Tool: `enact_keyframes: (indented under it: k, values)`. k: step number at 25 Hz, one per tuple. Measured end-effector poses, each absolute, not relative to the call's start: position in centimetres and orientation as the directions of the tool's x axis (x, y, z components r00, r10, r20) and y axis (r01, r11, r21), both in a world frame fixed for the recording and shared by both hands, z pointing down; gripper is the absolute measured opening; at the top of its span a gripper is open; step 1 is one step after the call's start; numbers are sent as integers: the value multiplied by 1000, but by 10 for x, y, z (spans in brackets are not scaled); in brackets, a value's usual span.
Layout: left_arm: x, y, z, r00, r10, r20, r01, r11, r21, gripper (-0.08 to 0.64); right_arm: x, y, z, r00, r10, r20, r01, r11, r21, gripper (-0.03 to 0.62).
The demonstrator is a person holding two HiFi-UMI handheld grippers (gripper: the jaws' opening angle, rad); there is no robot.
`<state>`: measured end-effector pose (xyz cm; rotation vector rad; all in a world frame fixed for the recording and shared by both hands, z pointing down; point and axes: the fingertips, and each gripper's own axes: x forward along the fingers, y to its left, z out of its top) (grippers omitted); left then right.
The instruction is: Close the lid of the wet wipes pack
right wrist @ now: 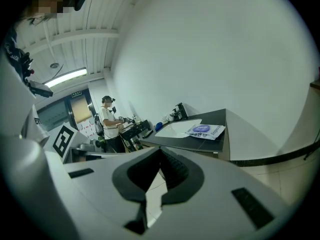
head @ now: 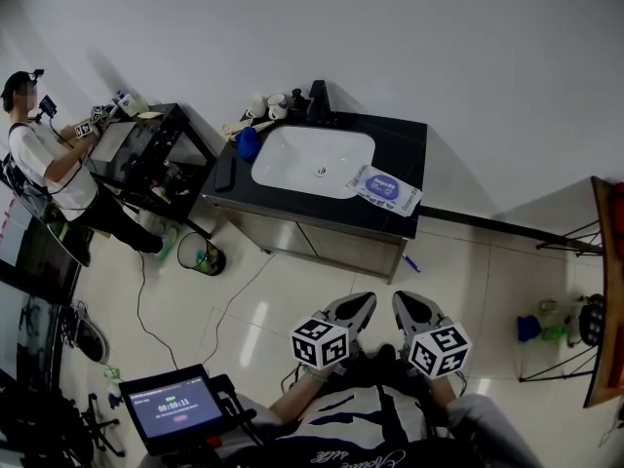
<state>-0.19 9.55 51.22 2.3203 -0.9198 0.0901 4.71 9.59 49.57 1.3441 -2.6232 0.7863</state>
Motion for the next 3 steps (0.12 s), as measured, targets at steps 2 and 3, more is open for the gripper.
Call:
enact_keyframes:
  k: [2,3]
  values:
    - [-3,95,512,752,-595,283,-639,-555,533,1,47,96,496,-607,-733,307,-781,479,-401,-2]
    - [-3,95,513,752,-595,284,-639,-554,533,0,47,96,496,-607,-733,308,-781,478,-401,-2]
